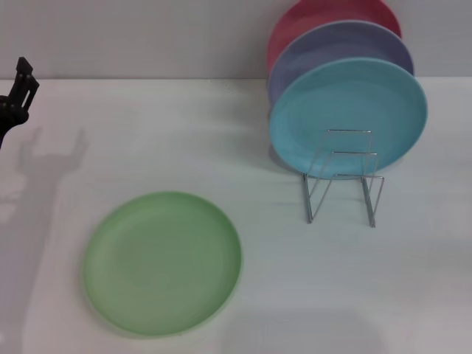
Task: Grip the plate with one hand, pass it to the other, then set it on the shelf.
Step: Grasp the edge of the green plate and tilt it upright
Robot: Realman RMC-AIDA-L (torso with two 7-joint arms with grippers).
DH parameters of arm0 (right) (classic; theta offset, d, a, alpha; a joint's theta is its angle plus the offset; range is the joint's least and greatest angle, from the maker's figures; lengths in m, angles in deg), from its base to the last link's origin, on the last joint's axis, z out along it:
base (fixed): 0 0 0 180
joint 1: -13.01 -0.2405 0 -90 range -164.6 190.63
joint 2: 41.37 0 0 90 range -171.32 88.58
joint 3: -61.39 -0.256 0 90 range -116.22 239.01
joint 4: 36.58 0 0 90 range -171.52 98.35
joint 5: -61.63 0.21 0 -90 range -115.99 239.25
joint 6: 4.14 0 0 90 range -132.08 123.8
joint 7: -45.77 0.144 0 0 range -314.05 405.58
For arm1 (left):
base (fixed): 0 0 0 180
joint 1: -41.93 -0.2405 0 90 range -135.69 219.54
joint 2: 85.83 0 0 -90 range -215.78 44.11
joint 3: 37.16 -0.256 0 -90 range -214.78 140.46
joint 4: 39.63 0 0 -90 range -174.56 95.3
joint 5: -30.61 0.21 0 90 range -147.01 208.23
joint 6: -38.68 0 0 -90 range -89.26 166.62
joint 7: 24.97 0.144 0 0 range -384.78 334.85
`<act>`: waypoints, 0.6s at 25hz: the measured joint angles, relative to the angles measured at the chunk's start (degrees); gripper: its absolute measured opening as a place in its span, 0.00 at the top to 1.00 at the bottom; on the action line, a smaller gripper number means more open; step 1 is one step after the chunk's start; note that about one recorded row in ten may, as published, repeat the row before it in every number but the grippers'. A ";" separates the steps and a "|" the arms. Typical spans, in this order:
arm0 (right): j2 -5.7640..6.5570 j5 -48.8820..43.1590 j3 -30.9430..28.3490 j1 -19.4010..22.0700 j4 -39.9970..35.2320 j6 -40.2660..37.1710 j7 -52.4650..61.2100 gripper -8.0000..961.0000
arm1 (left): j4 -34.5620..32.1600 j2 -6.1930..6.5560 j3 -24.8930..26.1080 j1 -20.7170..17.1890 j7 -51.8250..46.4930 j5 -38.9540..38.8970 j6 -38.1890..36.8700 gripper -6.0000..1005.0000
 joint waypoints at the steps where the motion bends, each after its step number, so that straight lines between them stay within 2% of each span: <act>1: 0.00 0.00 0.00 0.09 0.00 0.00 0.00 0.38 | 3.10 1.88 0.58 0.04 0.02 0.01 5.38 0.19; 2: 0.00 0.00 0.00 0.09 0.00 0.00 0.00 0.38 | 3.10 1.88 0.58 0.04 0.02 0.01 5.38 0.19; 3: 0.00 0.00 0.00 0.10 0.00 0.01 0.00 0.38 | 4.38 2.60 0.88 0.00 0.02 0.00 7.33 0.19; 7: 0.00 0.00 0.00 0.02 0.00 0.01 0.00 0.38 | 11.83 6.53 2.88 -0.73 0.04 1.74 16.60 0.20; 8: 0.00 0.00 -0.01 0.00 0.00 0.01 0.00 0.38 | 16.50 8.29 5.32 -1.77 0.04 4.54 21.82 0.20; 9: 0.00 0.00 0.00 -0.03 0.00 0.01 0.00 0.38 | 16.50 8.29 5.32 -1.77 0.04 4.54 21.82 0.20; 12: 0.02 0.00 0.00 -0.06 -0.03 0.07 0.00 0.38 | 26.39 10.03 13.38 -4.96 0.05 11.89 33.81 0.20; 13: 0.07 0.00 0.01 -0.12 -0.06 0.22 0.00 0.38 | 33.71 9.88 20.21 -7.41 0.05 18.21 43.54 0.20; 14: 0.07 0.00 0.01 -0.12 -0.06 0.22 0.00 0.38 | 33.71 9.88 20.21 -7.41 0.05 18.21 43.54 0.20; 15: 0.08 0.01 -0.01 -0.12 -0.08 0.39 0.00 0.38 | 37.39 9.19 23.60 -8.76 0.05 21.63 48.35 0.20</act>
